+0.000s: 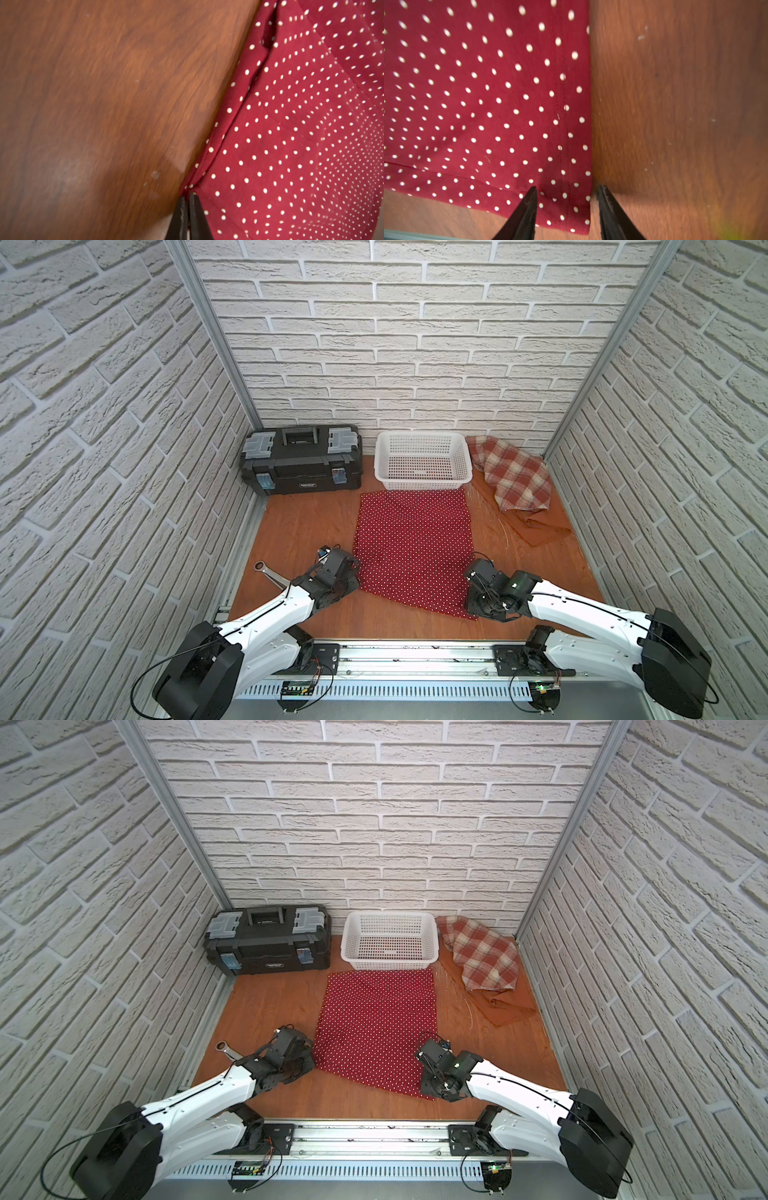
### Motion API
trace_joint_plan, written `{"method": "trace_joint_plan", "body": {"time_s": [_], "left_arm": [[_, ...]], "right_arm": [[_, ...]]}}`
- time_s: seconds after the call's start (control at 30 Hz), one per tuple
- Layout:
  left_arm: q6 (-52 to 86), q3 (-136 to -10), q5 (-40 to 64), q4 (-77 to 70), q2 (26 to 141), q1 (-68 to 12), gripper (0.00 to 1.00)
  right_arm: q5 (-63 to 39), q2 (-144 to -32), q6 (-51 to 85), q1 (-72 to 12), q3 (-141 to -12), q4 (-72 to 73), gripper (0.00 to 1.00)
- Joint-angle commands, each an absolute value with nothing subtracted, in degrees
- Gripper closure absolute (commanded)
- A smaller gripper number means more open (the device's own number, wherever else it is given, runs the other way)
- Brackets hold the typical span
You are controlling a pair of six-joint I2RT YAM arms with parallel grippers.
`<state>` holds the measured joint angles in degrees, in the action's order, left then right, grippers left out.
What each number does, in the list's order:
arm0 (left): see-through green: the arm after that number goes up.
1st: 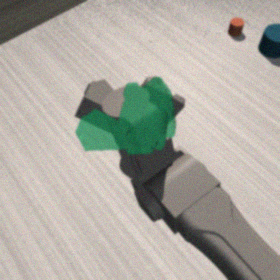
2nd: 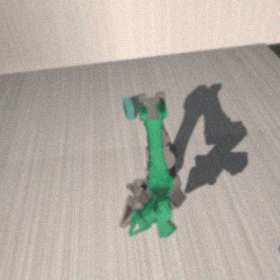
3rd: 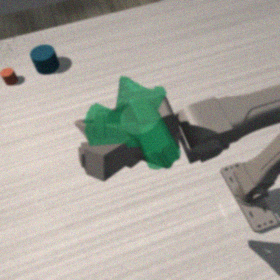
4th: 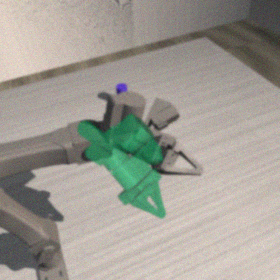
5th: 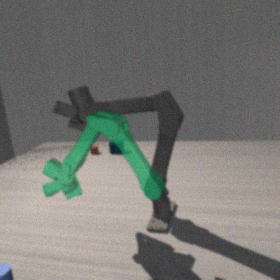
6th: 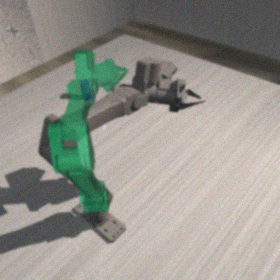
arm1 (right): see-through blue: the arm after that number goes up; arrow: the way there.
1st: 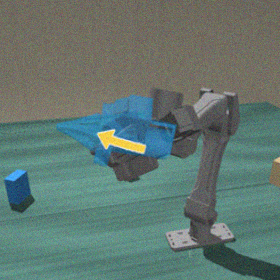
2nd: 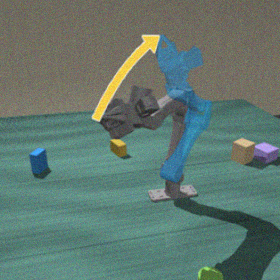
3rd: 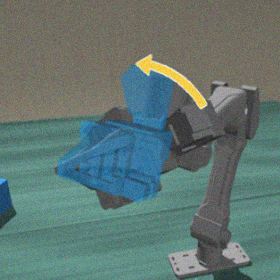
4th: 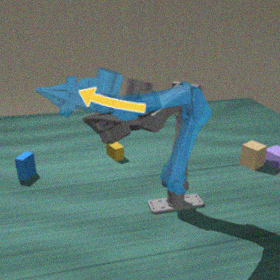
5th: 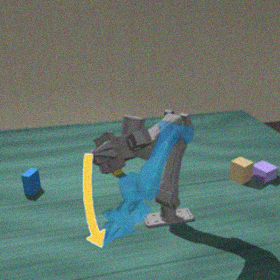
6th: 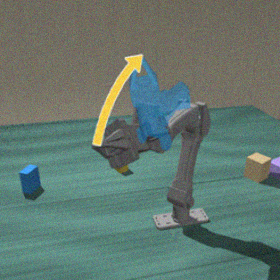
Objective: Roll up the skirts
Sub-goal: Fold the skirt at the center of the board.
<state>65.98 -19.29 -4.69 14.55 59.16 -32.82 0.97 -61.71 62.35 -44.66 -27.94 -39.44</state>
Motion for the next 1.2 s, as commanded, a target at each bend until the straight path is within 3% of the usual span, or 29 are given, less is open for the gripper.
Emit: {"method": "trace_joint_plan", "body": {"time_s": [0.0, 0.17, 0.37, 0.53, 0.63, 0.83, 1.17], "left_arm": [[65.1, -17.8, -5.7, 15.1, 59.3, -33.2, 1.0], [65.4, -17.4, -5.7, 13.7, 60.4, -33.7, 1.0], [65.5, -17.6, -5.9, 13.3, 61.3, -34.3, 1.0], [65.9, -17.8, -6.4, 13.8, 61.0, -34.6, 1.0], [65.9, -17.9, -7.1, 15.0, 59.9, -34.9, 1.0], [69.1, -17.8, -10.9, 20.5, 54.8, -38.8, 1.0], [86.1, -18.6, -21.4, 37.0, 43.5, -57.0, 1.0]], "right_arm": [[0.9, -59.8, 66.3, -47.4, -27.1, -42.6, 0.52], [1.2, -56.8, 68.3, -48.7, -25.2, -42.7, 0.52], [1.4, -60.0, 68.3, -48.7, -24.2, -37.3, 0.61], [0.6, -62.8, 66.8, -48.8, -25.0, -35.9, 0.87], [0.7, -61.2, 67.3, -49.3, -25.9, -39.8, 0.97], [1.1, -52.9, 70.3, -50.6, -25.4, -50.0, 0.97], [5.5, -46.0, 71.3, -54.7, -31.9, -66.3, 0.97]]}}
